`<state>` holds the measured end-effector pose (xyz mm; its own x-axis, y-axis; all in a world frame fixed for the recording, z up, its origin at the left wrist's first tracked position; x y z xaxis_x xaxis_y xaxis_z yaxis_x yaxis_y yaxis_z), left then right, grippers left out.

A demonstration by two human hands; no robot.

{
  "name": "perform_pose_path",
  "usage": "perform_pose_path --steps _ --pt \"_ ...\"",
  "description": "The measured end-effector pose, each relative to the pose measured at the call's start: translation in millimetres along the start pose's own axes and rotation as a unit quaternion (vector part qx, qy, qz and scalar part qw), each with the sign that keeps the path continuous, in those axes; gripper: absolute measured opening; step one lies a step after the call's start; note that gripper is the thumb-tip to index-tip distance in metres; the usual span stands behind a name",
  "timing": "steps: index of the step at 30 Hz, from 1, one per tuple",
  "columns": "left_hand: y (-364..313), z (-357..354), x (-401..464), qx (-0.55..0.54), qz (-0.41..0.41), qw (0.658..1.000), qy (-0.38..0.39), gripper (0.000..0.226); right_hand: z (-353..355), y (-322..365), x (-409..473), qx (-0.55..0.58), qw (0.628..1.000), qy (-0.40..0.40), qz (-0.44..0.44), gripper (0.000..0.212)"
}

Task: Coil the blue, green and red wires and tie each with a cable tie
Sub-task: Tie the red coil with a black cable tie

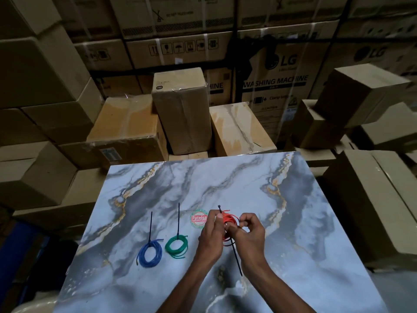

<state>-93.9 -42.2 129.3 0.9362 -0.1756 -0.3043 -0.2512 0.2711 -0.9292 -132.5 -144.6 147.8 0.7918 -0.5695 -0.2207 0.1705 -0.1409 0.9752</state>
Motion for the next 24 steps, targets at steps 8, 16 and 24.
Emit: perform_pose_path --steps 8,16,24 --pt "-17.2 9.2 -6.3 -0.109 -0.011 0.994 -0.015 0.019 5.5 7.2 8.3 -0.013 0.991 0.126 -0.041 0.016" --pt "-22.1 21.3 0.2 -0.195 0.066 0.978 -0.037 0.015 11.6 35.8 5.1 -0.037 0.966 0.255 -0.012 0.036" --pt "-28.4 24.1 -2.6 -0.204 0.026 0.978 -0.038 0.019 7.5 51.4 -4.7 -0.049 0.975 0.191 0.105 0.018"
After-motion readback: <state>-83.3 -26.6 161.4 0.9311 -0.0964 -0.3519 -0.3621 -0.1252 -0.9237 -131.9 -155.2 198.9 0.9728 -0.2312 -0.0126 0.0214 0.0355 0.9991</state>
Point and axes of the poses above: each hand's wrist, its own x-axis towards the middle knuckle, its own z-axis out of the back of the hand, y = z × x, the point moved 2 cm from there along x, towards the middle knuckle, and after that the axes turned 4 degrees about -x, right-handed, at the moved point
